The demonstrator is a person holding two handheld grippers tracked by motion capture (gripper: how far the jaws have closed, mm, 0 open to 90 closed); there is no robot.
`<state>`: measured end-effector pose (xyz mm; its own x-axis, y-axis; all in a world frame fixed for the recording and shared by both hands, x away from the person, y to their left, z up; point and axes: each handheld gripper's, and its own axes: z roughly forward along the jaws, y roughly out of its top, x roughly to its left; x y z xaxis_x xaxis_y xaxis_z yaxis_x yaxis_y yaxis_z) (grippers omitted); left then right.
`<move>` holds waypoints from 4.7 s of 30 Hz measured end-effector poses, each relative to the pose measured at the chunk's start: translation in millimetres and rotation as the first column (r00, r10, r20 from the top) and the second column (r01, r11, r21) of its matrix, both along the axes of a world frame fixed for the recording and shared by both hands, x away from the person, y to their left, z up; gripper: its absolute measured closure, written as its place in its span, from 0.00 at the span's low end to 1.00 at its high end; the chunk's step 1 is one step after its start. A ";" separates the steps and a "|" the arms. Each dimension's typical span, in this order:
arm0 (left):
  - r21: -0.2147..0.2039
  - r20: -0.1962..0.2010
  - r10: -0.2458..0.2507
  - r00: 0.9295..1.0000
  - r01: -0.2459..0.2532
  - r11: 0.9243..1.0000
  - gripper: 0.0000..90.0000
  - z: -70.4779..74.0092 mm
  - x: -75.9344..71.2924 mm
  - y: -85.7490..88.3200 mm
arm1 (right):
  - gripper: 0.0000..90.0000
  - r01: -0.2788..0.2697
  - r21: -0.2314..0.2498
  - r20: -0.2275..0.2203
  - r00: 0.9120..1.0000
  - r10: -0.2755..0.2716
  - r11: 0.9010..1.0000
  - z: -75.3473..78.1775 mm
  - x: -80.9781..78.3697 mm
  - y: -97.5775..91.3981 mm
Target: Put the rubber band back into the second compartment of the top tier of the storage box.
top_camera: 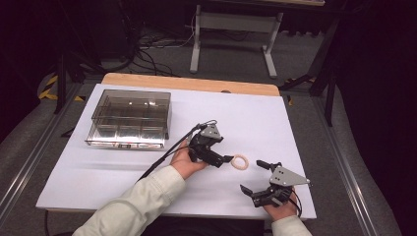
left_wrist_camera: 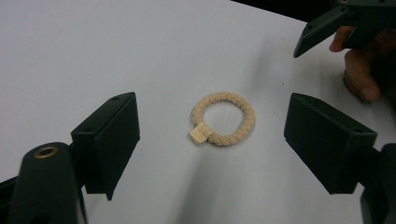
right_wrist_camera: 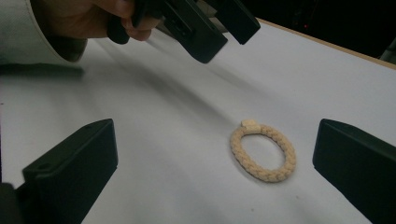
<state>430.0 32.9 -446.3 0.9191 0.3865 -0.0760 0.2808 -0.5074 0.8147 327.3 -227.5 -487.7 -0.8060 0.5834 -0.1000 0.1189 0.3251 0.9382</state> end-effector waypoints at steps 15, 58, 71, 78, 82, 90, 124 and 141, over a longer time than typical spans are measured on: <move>0.034 -0.035 0.019 0.999 -0.018 0.999 0.34 -21.7 10.0 -29.3 | 0.01 -0.007 0.006 -0.001 1.000 0.007 1.000 -0.2 0.1 0.0; 0.099 -0.030 0.050 0.998 -0.046 0.994 0.94 -32.9 11.1 -46.1 | 0.01 -0.012 -0.005 -0.003 1.000 0.012 1.000 -0.7 -0.6 0.5; 0.089 0.035 0.045 0.998 -0.048 0.995 0.94 -5.2 -10.0 -28.7 | 0.01 -0.008 -0.002 -0.004 1.000 0.008 1.000 -0.7 -0.7 0.4; 0.054 0.036 0.043 0.998 -0.045 0.997 0.94 3.4 -18.0 -19.0 | 0.01 -0.007 -0.005 -0.004 1.000 0.007 1.000 -0.8 -0.5 0.5; 0.048 0.037 0.042 0.998 -0.044 0.998 0.94 6.7 -22.1 -15.0 | 0.01 -0.006 -0.003 -0.005 1.000 0.006 1.000 -0.8 -0.6 0.7; 0.008 0.042 0.030 0.999 -0.030 1.000 0.94 17.1 -31.3 -4.3 | 0.01 -0.007 -0.006 -0.004 1.000 0.007 1.000 -0.9 -0.6 0.7; -0.066 0.089 0.046 0.995 -0.040 0.997 0.94 51.8 -58.7 49.2 | 0.01 -0.010 -0.012 -0.005 1.000 0.010 1.000 -1.3 -0.4 1.2; -0.083 0.114 0.111 0.987 -0.102 0.991 0.94 69.5 -59.6 87.8 | 0.01 -0.010 -0.011 -0.008 1.000 0.010 1.000 -1.4 -0.4 1.1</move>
<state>370.4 120.7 -376.8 0.8775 0.4796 -0.0028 0.2293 -0.4145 0.8807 326.9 -226.4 -489.2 -0.8128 0.5738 -0.1004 0.1227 0.3371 0.9335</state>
